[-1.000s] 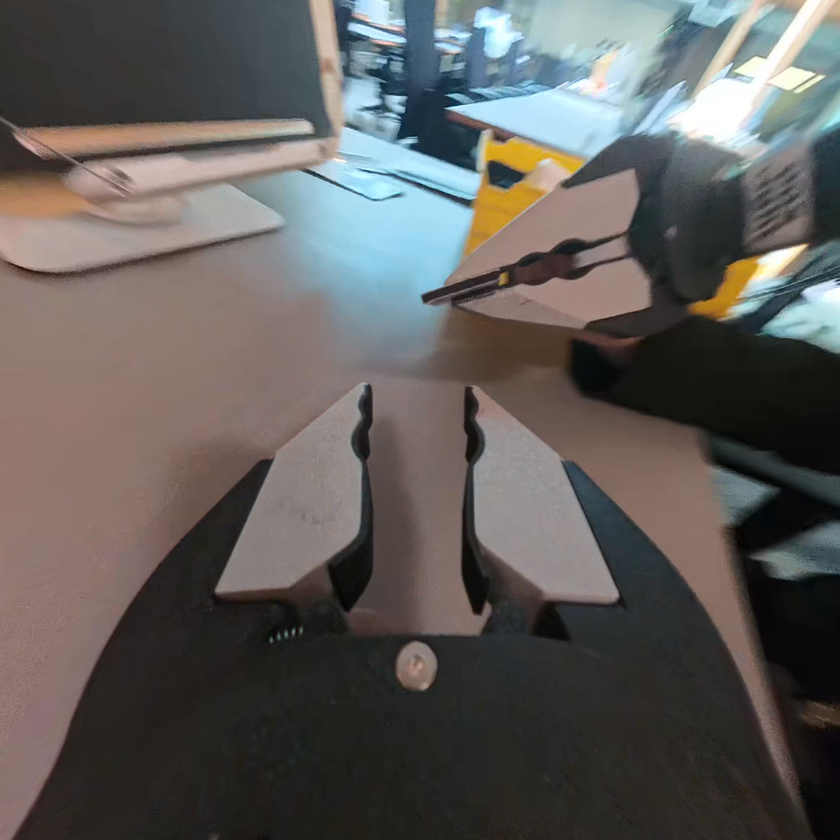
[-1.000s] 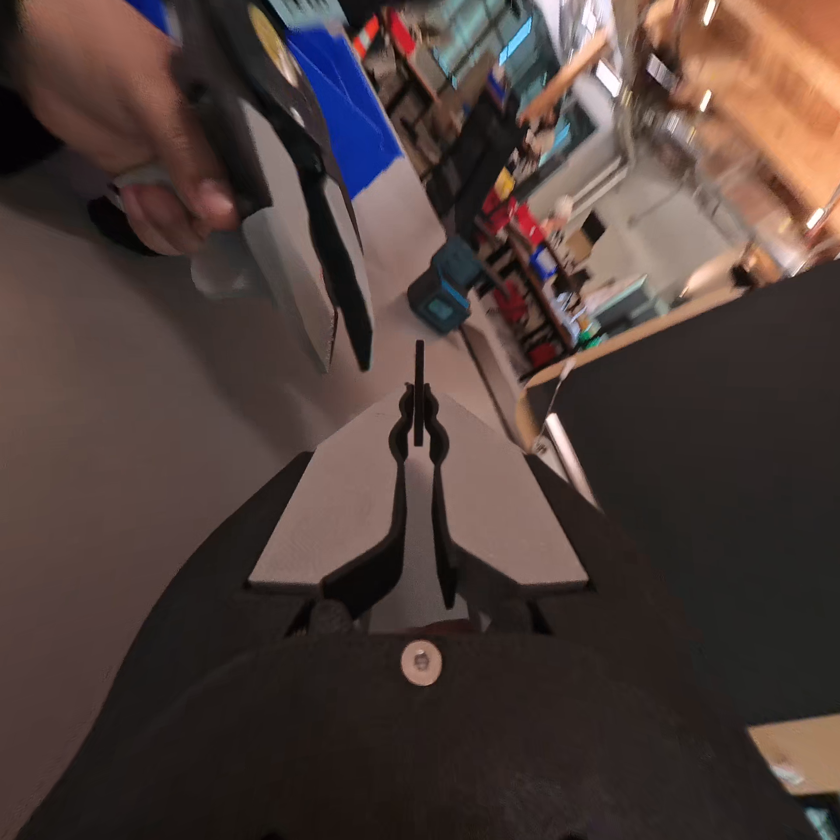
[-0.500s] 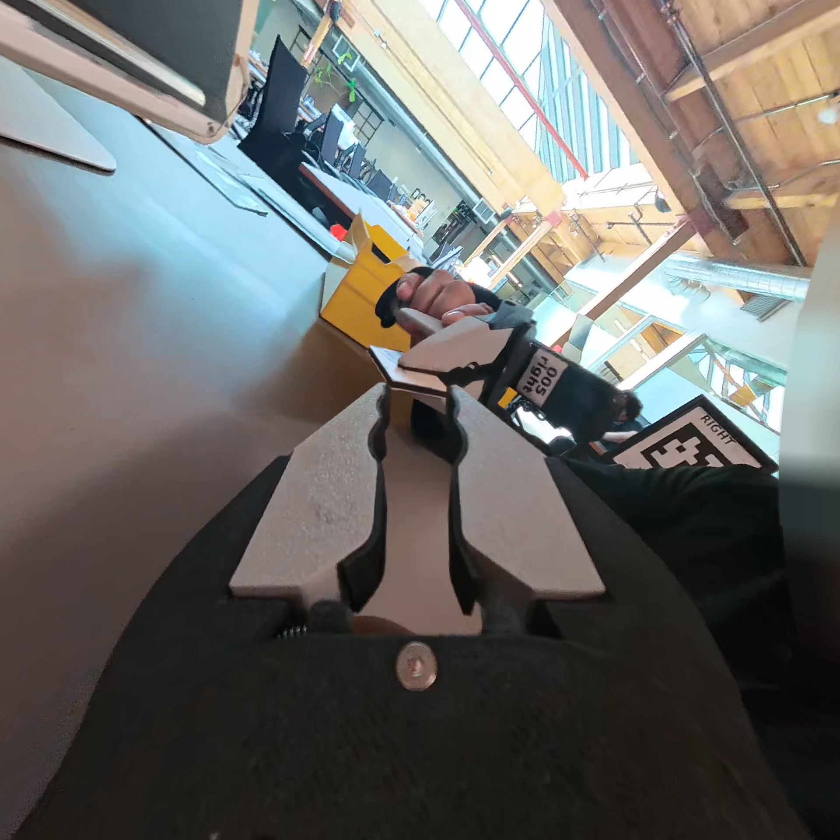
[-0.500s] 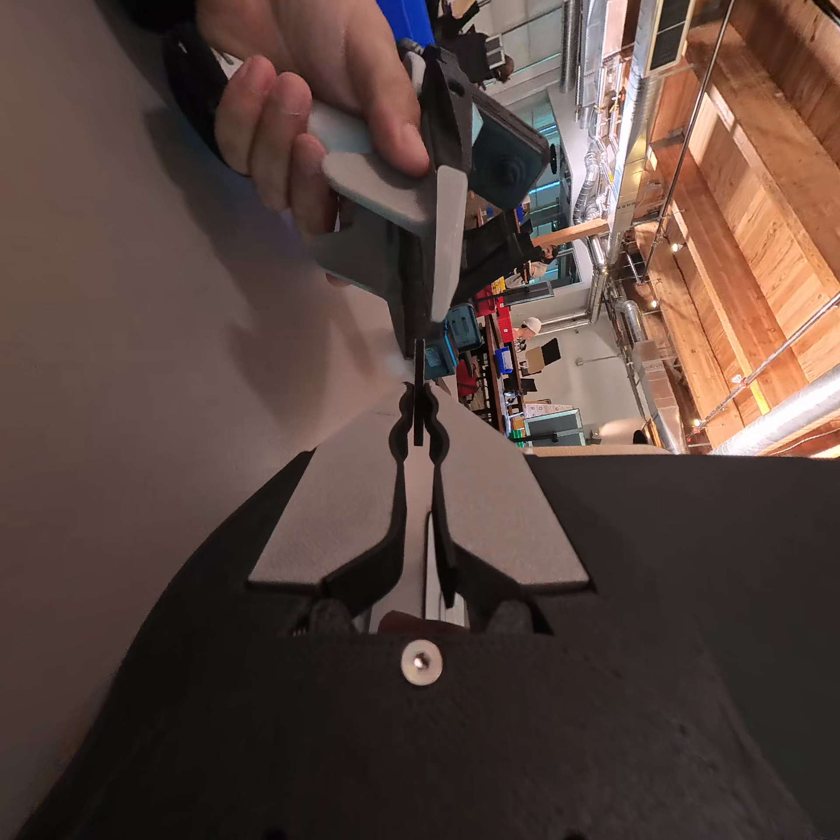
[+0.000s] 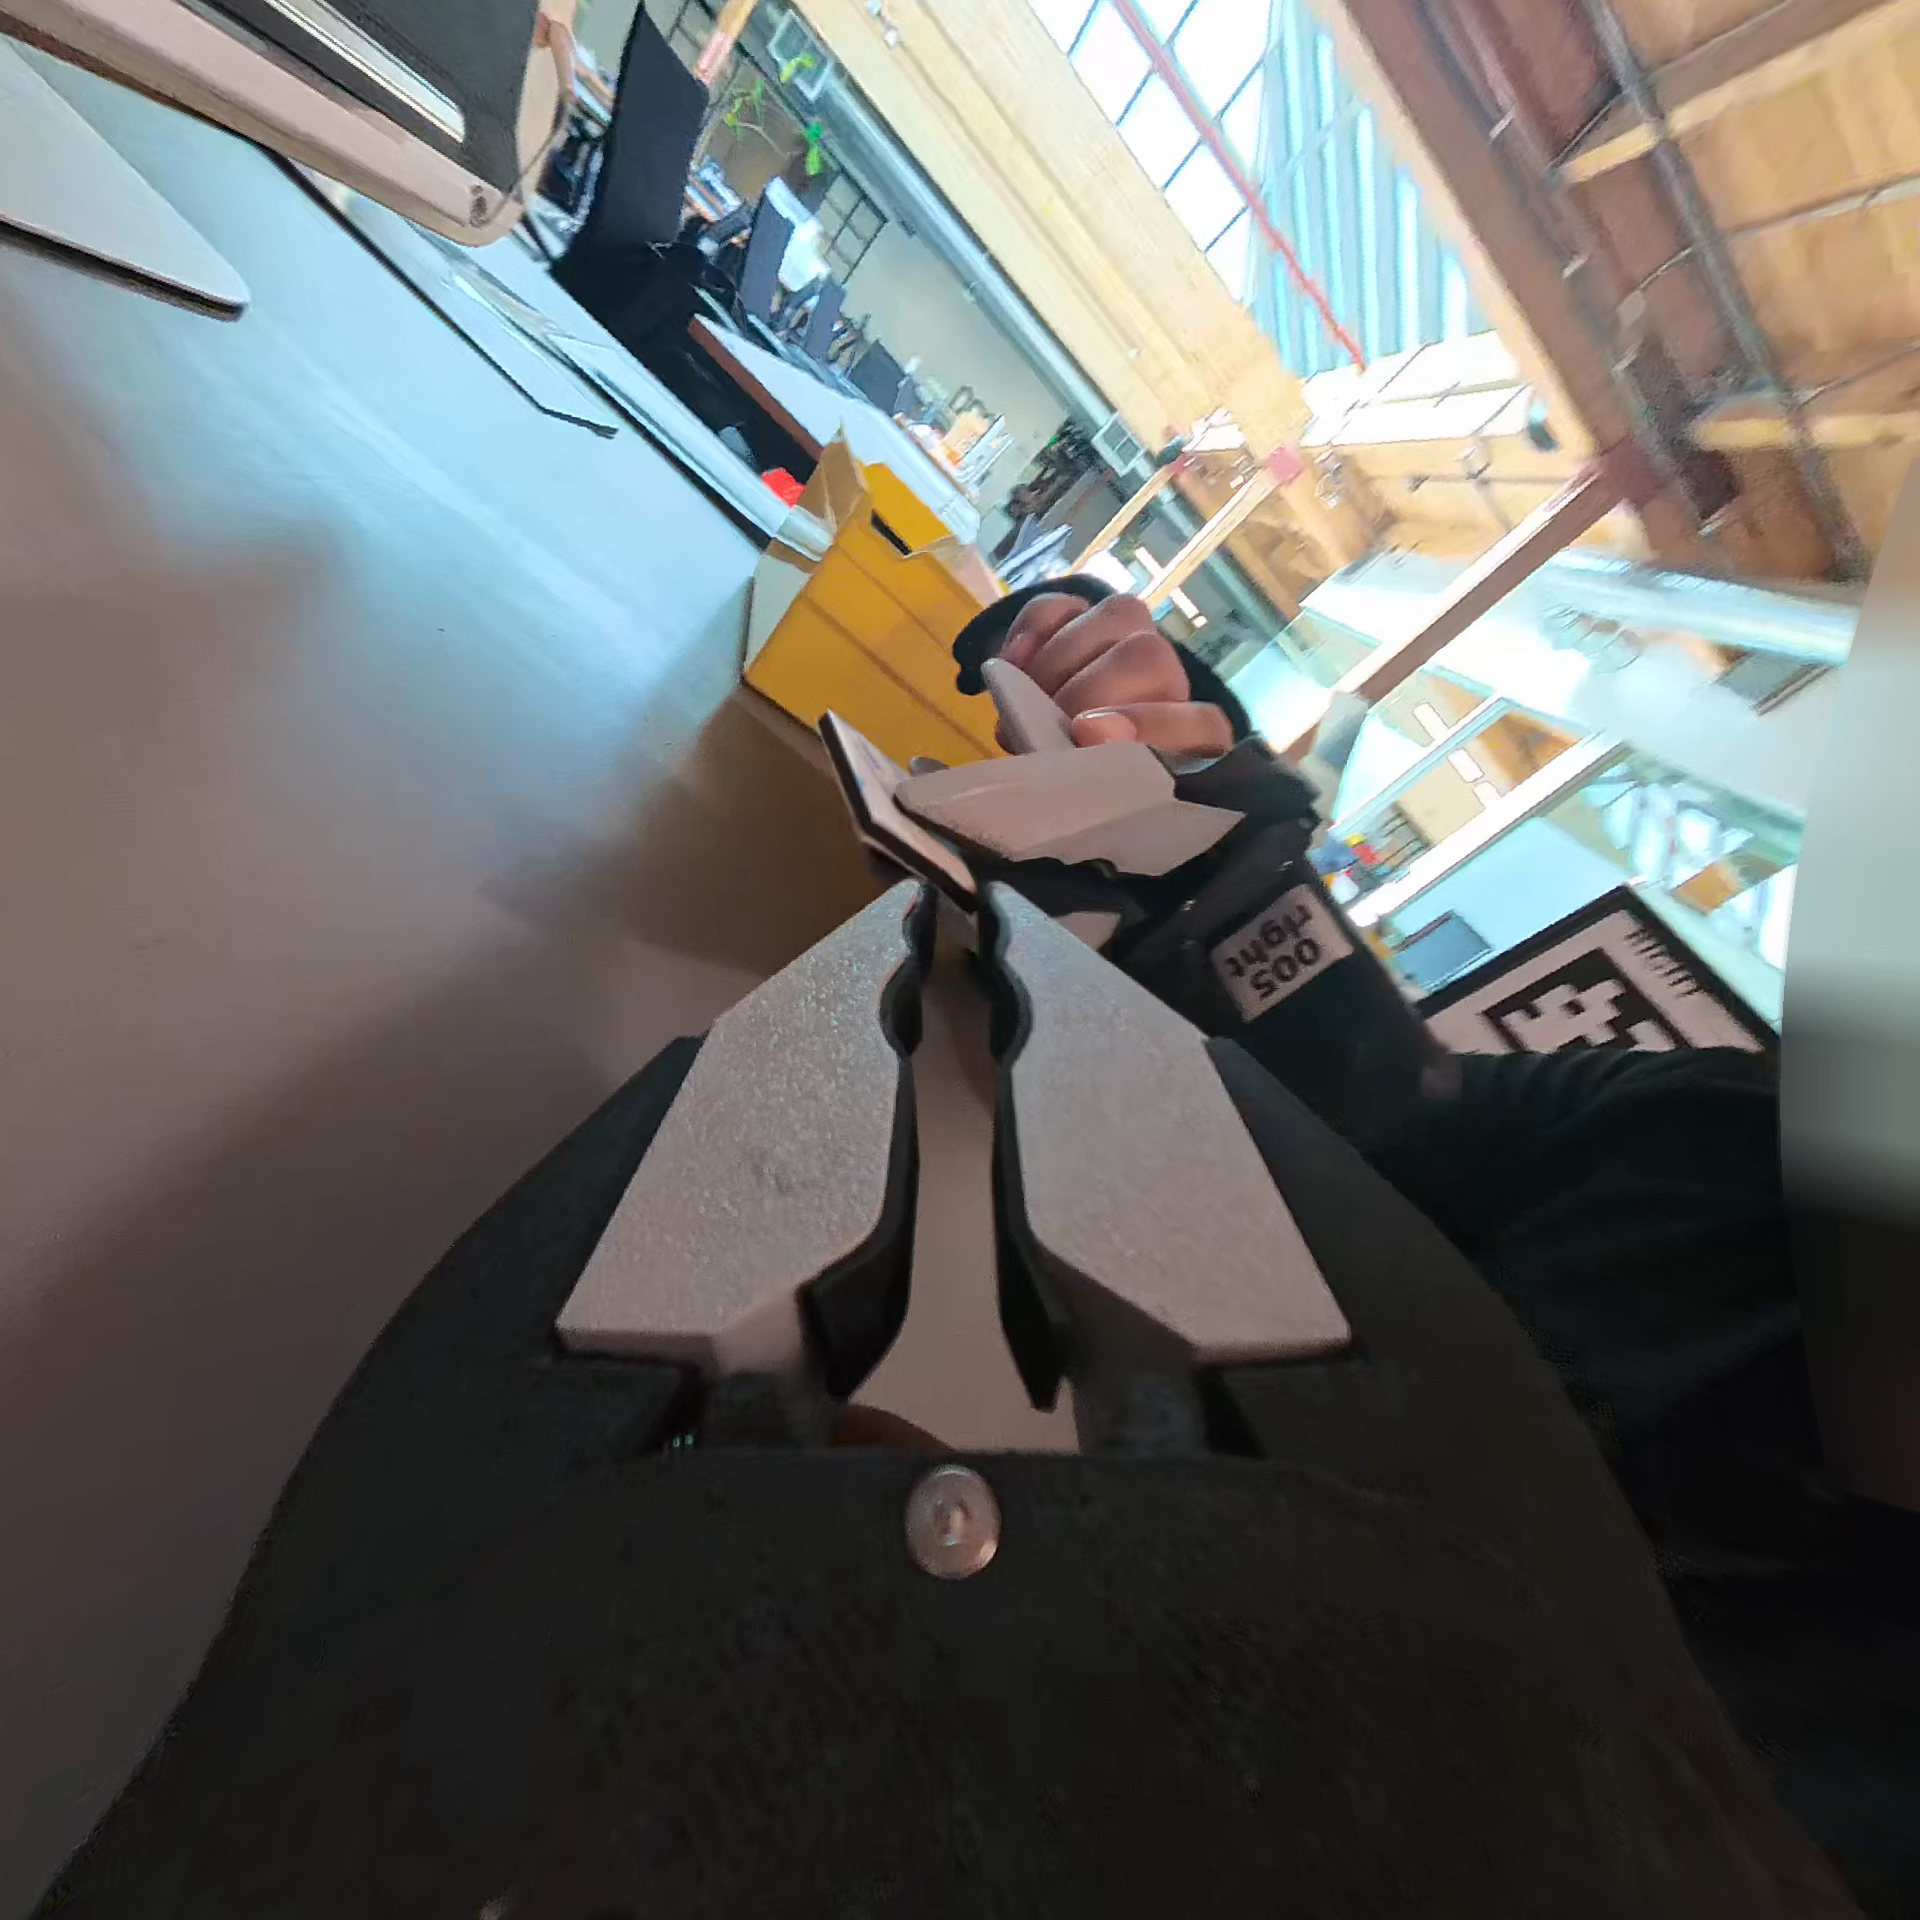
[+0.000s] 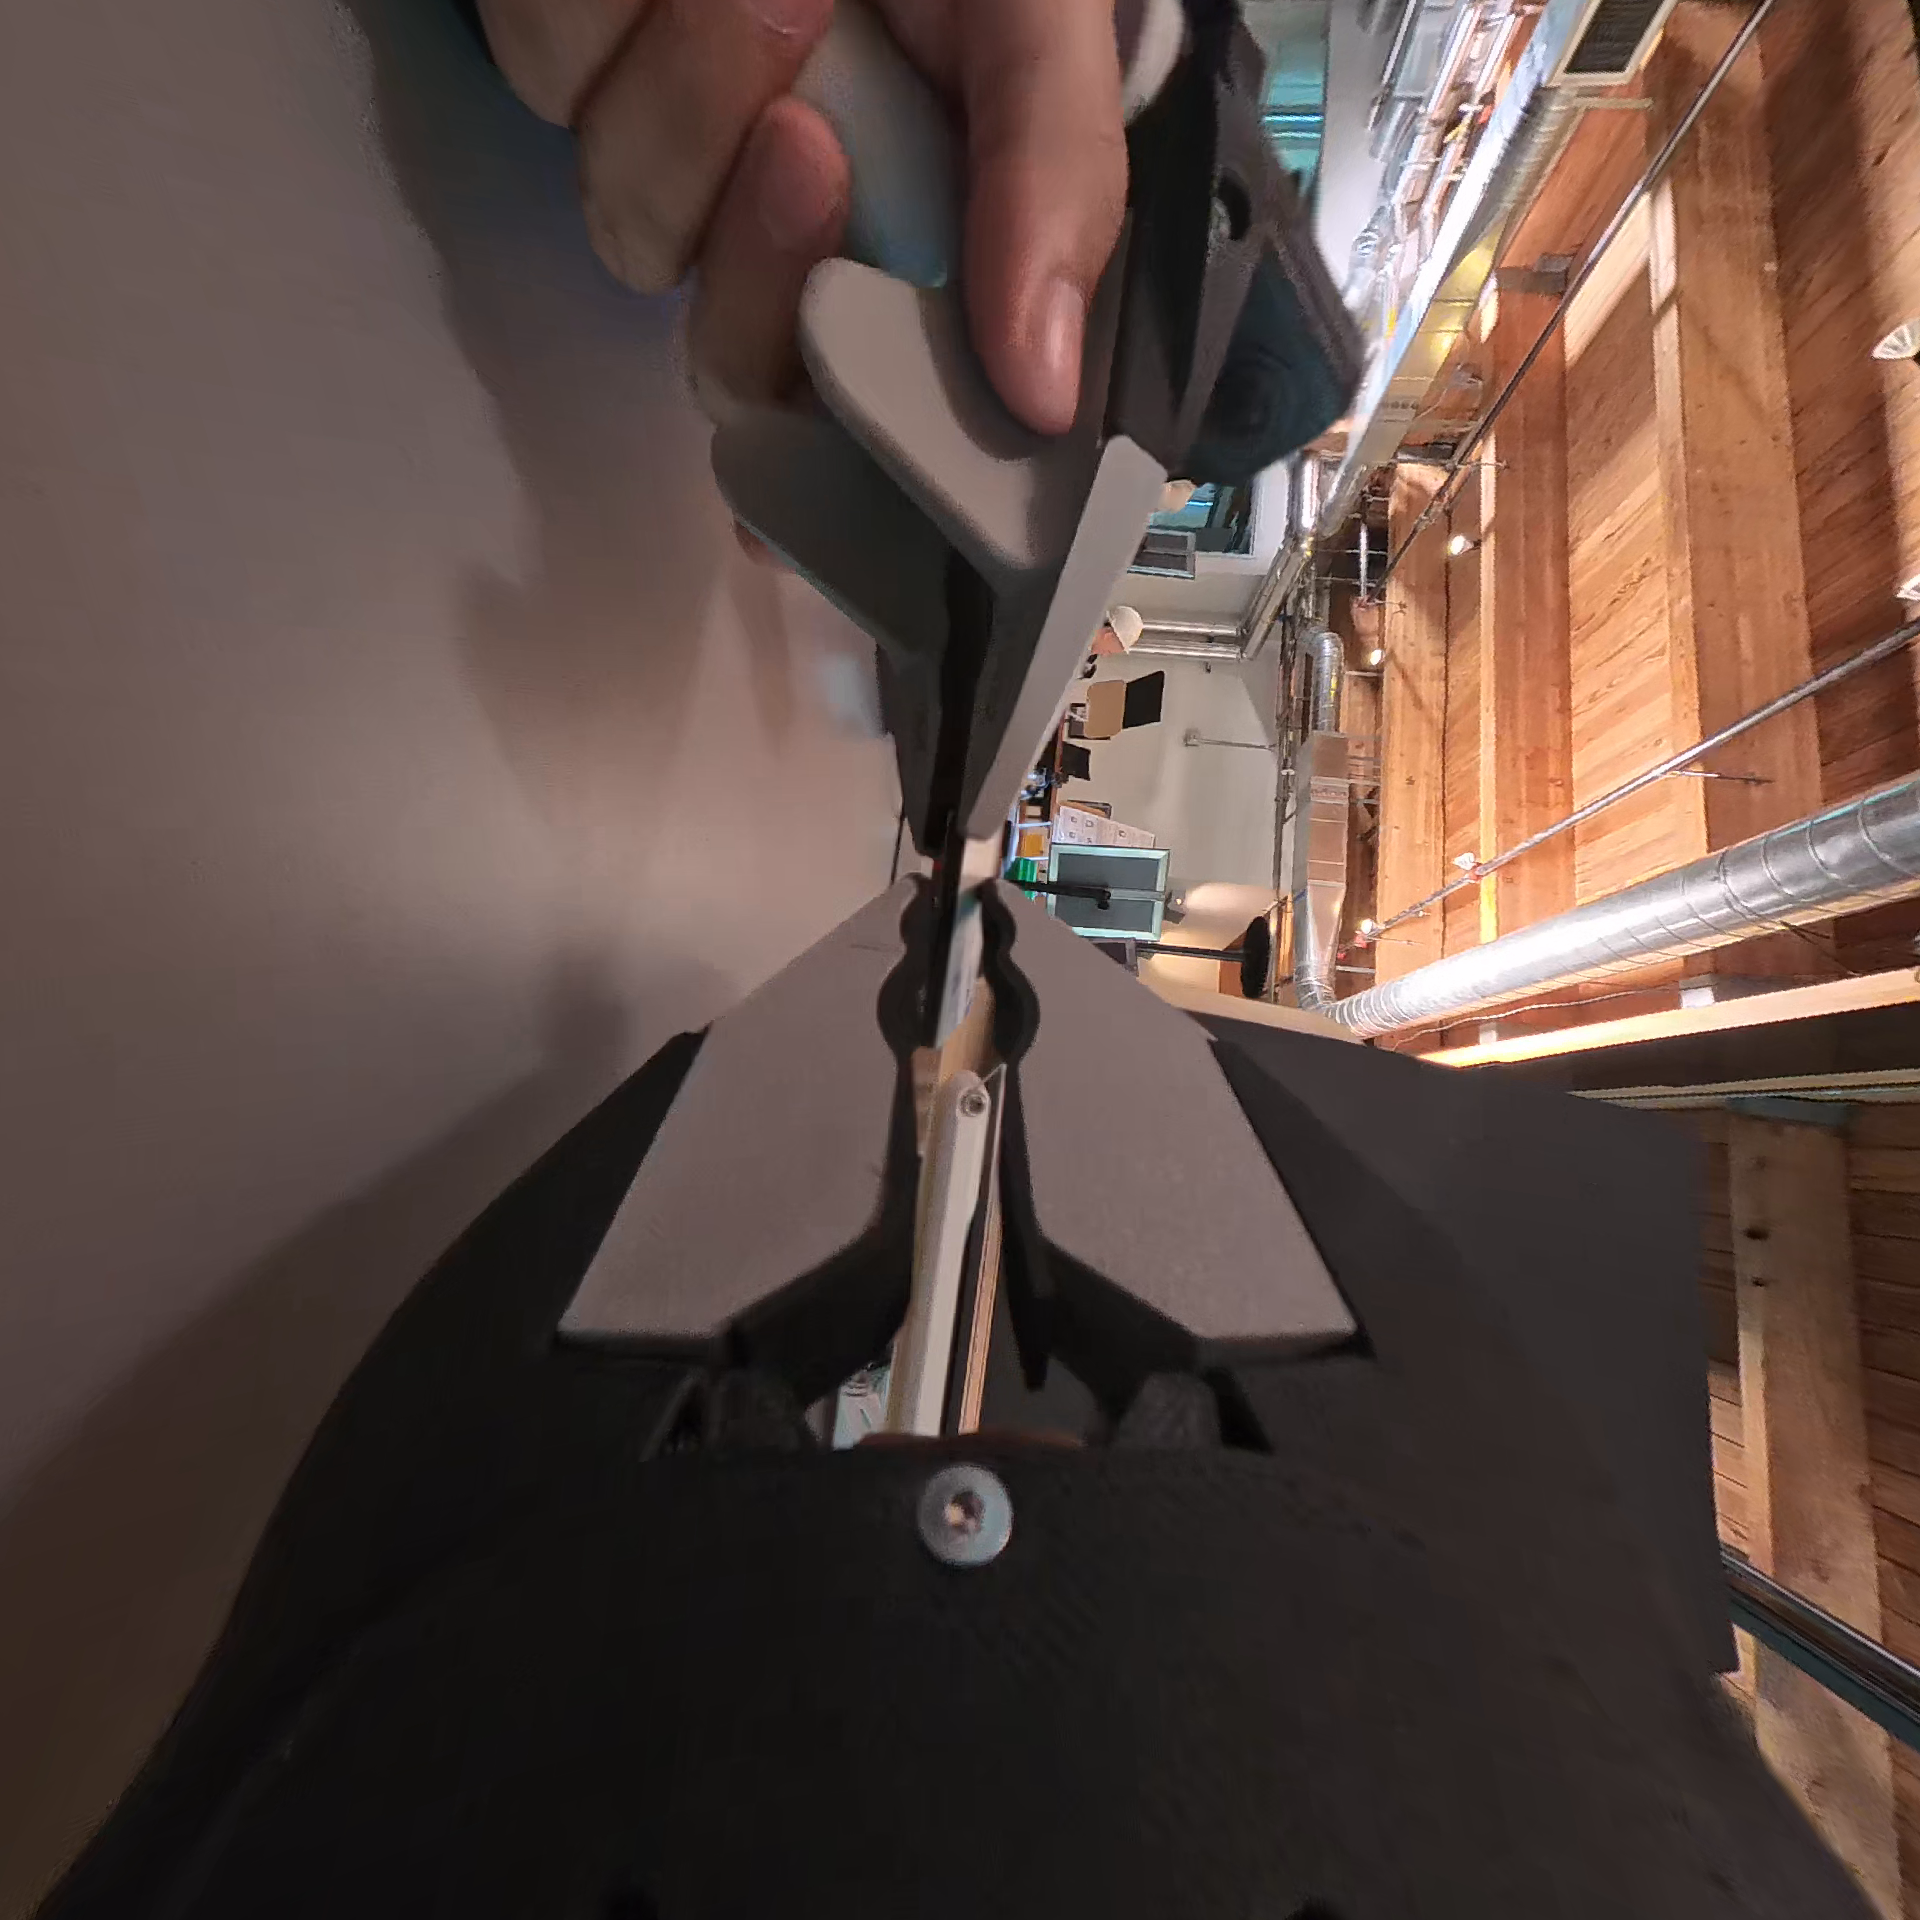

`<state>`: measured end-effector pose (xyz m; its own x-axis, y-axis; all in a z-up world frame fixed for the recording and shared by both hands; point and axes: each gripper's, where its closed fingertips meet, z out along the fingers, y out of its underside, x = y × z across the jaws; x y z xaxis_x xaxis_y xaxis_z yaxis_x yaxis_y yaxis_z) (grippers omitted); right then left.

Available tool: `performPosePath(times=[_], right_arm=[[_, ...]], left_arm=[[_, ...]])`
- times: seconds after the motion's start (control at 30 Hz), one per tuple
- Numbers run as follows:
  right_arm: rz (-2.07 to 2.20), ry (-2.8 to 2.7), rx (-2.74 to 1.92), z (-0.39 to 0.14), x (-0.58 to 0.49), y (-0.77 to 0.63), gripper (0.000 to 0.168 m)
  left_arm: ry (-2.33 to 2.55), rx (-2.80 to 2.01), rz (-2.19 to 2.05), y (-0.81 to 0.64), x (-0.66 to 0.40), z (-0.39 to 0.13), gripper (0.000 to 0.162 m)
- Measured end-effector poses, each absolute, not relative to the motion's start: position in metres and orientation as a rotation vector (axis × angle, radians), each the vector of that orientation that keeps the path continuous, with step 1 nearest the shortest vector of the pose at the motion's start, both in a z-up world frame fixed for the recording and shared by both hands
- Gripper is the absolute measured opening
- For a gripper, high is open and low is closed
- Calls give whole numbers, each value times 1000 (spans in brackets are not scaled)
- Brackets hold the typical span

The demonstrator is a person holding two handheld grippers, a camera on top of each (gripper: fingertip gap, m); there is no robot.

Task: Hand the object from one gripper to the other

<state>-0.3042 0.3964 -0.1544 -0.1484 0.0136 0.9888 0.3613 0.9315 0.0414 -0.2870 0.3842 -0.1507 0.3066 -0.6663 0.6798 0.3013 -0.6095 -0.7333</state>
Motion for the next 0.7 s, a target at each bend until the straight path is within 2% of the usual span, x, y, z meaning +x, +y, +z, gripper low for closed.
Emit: performPosePath(times=[0.1, 0.33, 0.53, 0.7], right_arm=[[-263, -1698, -335, -157, -305, 397, 11], [180, -1621, -606, -141, -298, 401, 23], [330, -1670, -754, -158, -302, 404, 58], [249, -1701, -700, -163, -302, 403, 51]], left_arm=[[354, -1767, -1321, 390, -287, -157, 1], [441, -1786, -986, 398, -307, -157, 0], [589, -1847, -728, 398, -310, -168, 0], [637, -1882, -862, 386, -299, -175, 0]])
